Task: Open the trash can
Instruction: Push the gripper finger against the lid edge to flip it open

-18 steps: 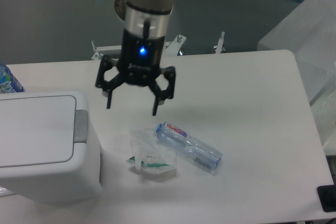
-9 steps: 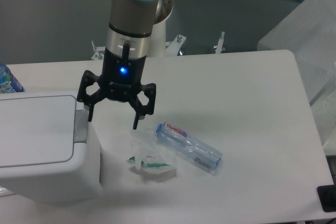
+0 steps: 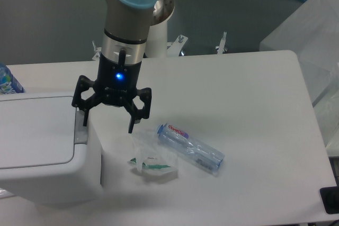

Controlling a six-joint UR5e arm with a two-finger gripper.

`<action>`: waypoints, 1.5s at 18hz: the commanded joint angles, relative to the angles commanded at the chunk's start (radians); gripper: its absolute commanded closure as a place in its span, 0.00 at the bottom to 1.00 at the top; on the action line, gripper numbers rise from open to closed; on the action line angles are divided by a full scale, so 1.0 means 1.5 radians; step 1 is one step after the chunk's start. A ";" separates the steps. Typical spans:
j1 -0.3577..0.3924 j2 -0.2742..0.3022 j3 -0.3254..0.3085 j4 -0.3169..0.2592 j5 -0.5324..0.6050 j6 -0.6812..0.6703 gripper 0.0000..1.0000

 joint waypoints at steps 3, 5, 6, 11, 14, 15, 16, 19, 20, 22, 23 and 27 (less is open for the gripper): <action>-0.001 -0.004 -0.001 0.010 0.001 0.001 0.00; -0.004 -0.005 -0.001 0.011 0.002 0.001 0.00; -0.004 -0.006 -0.001 0.011 0.002 0.001 0.00; -0.006 -0.011 -0.004 0.013 0.003 0.001 0.00; -0.006 -0.011 -0.004 0.013 0.003 0.002 0.00; -0.005 -0.011 -0.004 0.013 0.003 0.002 0.00; -0.005 -0.011 -0.004 0.013 0.003 0.003 0.00; -0.005 -0.011 -0.005 0.018 0.004 0.007 0.00; -0.005 -0.011 -0.005 0.018 0.004 0.007 0.00; -0.005 -0.012 -0.006 0.018 0.004 0.007 0.00; -0.005 -0.012 -0.006 0.018 0.004 0.007 0.00; -0.006 -0.012 -0.010 0.018 0.004 0.007 0.00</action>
